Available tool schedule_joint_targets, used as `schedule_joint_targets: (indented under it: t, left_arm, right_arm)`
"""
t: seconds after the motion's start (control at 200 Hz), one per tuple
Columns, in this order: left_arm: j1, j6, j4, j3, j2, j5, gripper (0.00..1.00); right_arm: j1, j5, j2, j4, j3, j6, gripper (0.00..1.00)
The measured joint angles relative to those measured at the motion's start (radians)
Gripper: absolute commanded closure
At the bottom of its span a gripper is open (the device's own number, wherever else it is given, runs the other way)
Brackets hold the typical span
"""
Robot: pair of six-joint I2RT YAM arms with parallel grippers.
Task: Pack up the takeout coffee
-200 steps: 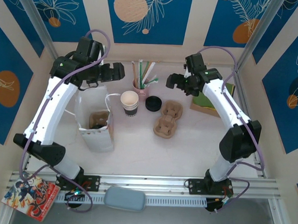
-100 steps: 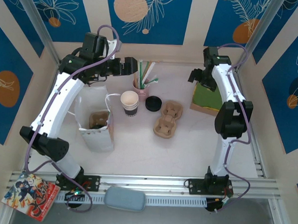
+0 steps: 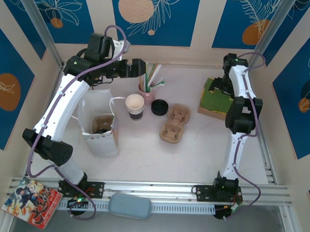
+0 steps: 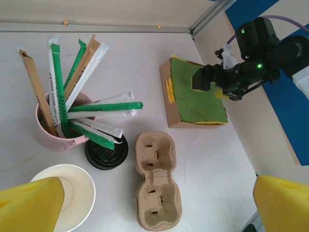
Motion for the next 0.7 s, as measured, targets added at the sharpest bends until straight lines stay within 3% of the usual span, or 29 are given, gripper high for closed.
schedule_joint_targets:
  t: [0.425,0.7]
  left_arm:
    - [0.000,0.018,-0.002,0.000,0.000,0.000,0.00]
    - [0.000,0.018,-0.007,-0.013,0.000,0.000,0.00]
  right_arm:
    - [0.003,0.001,0.059,-0.003,0.008,-0.038,0.07]
    - [0.018,0.019,0.090,-0.003,0.009,-0.050,0.23]
